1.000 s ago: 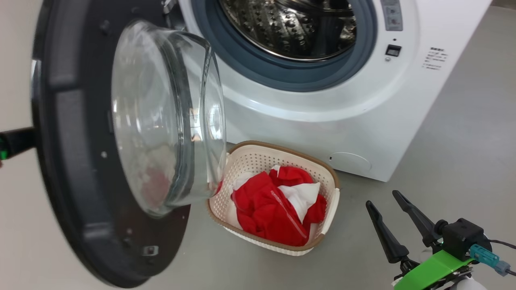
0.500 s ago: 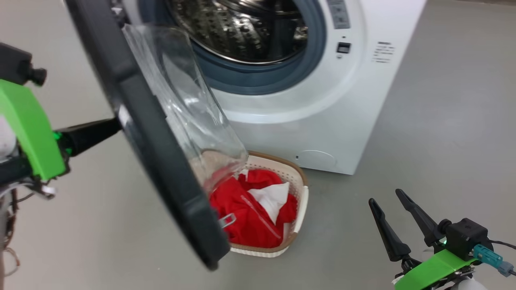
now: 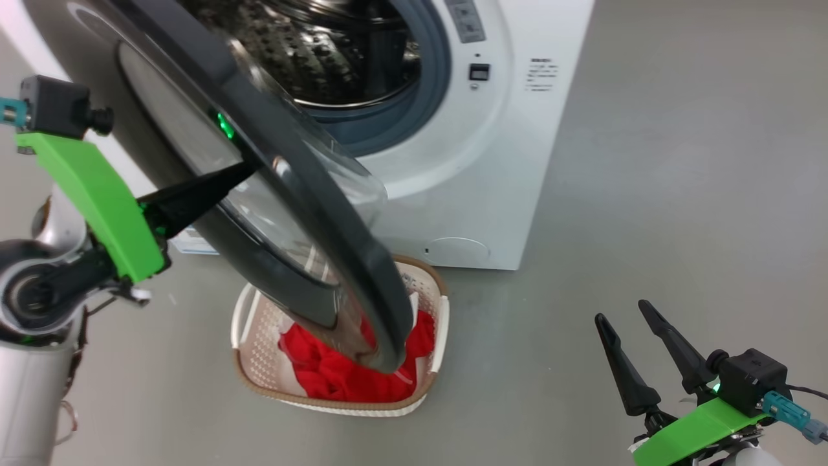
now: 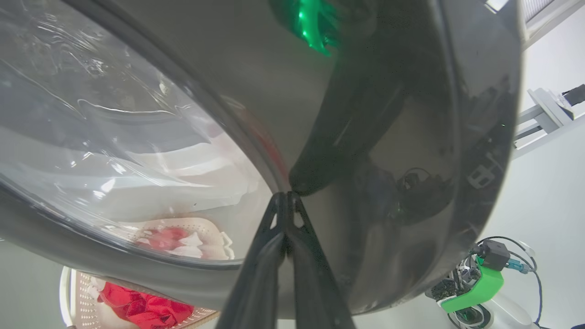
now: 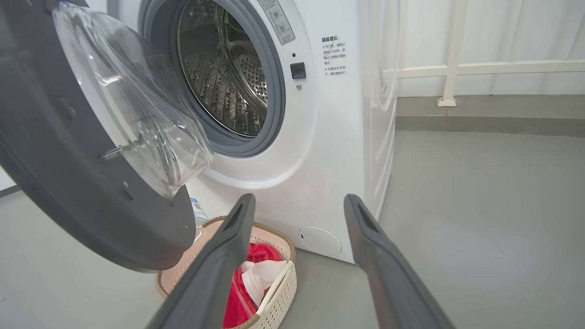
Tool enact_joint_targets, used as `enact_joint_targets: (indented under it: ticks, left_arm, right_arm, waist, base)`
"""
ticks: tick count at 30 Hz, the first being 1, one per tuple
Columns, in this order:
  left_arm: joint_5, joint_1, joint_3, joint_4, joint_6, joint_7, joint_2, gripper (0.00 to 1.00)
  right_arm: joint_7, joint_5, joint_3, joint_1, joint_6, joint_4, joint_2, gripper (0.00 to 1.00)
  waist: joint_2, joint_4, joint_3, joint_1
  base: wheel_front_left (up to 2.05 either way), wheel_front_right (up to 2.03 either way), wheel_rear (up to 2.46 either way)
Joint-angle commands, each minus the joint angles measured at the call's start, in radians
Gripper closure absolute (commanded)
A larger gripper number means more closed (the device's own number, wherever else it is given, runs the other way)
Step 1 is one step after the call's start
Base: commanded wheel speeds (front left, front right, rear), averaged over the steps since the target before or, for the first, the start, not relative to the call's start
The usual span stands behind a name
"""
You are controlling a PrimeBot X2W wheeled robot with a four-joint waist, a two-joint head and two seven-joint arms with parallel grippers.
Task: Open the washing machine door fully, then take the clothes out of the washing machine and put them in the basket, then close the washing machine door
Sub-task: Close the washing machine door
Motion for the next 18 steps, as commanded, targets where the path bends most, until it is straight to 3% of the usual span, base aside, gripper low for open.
enact_joint_targets:
  ticks: [1,18]
  left_arm:
    - [0.003,-0.057,0.027,-0.02,-0.007,-0.023,0.027,1.0]
    - [0.046,-0.169,-0.085,0.197,-0.007,-0.311,0.007,1.0]
  right_arm:
    - [-0.006,-0.013,0.016,-0.012,0.006,-0.026,-0.01,0.0]
    - [-0.006,-0.012,0.017,-0.033,0.006,-0.024,0.01,0.0]
  waist:
    - [0.0,-0.019,0.004,0.0]
    - [0.0,-0.163,0.024,0.0]
  base:
    - [0.0,0.0,0.0]
    - [0.0,0.0,0.0]
